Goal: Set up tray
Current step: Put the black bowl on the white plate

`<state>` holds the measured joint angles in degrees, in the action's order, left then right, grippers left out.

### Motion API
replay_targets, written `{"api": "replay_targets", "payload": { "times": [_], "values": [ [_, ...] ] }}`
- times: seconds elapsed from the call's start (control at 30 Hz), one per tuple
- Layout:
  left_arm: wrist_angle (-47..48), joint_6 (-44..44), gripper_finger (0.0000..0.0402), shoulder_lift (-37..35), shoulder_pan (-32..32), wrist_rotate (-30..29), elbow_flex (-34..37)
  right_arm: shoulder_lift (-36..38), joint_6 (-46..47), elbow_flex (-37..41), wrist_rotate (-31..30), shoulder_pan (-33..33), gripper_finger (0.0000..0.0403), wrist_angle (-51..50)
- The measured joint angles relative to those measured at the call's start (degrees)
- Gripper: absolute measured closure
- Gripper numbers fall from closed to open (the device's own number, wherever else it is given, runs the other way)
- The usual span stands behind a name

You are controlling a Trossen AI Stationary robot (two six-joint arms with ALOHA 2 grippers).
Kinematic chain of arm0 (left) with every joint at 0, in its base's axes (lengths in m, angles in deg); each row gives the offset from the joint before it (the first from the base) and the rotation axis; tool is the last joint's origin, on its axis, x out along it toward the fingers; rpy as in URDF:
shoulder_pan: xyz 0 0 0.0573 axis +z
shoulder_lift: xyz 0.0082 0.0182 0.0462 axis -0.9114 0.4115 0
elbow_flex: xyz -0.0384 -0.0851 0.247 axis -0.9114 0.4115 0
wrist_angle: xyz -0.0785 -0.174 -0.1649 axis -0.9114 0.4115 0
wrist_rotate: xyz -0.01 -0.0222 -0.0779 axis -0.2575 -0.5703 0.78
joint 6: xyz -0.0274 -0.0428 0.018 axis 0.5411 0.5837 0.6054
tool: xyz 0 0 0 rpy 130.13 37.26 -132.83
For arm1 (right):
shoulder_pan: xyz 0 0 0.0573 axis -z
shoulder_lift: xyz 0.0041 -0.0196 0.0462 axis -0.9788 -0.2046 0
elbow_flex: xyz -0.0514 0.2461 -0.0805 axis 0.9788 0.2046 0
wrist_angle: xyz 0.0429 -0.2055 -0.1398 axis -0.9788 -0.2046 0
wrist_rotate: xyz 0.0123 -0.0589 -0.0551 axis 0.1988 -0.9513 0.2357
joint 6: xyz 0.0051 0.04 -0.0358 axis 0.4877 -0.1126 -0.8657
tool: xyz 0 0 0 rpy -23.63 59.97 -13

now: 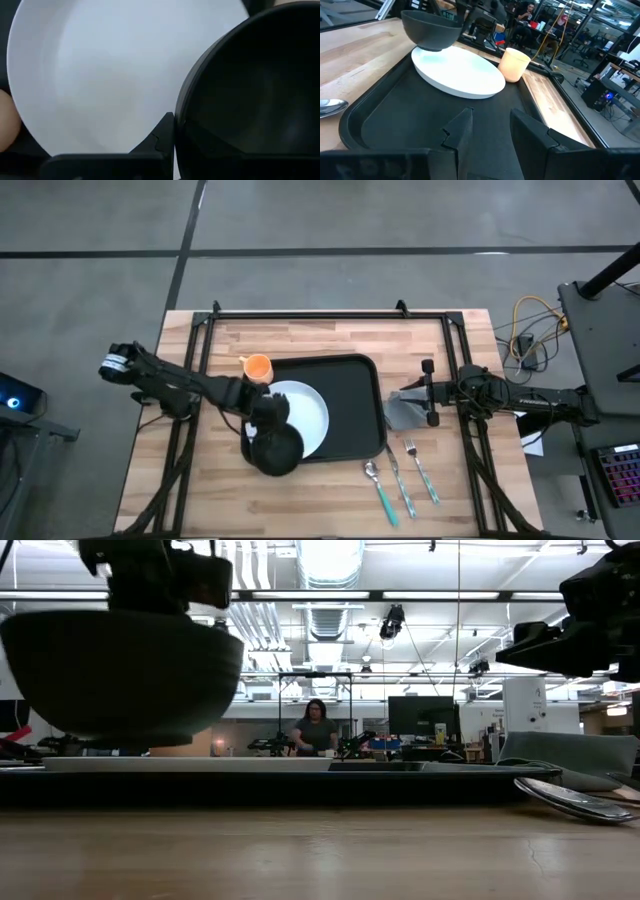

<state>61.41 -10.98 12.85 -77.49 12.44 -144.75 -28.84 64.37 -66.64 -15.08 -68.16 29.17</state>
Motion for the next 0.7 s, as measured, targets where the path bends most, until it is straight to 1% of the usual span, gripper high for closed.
{"api": "replay_targets", "payload": {
  "times": [0.27,0.37,0.7],
  "values": [
    [-0.69,-4.46,0.0401,0.00,5.75,0.48,0.55,0.01,0.07,0.00,0.00,-0.01,0.0284,0.00],
    [-1.10,-4.89,0.0401,0.00,7.55,0.65,1.12,0.01,0.03,0.00,-0.01,0.01,0.0284,0.00],
    [-5.18,-7.62,0.0401,0.00,11.35,0.60,3.27,-0.01,0.08,0.00,-0.01,0.01,0.0284,0.00]
  ]
}}
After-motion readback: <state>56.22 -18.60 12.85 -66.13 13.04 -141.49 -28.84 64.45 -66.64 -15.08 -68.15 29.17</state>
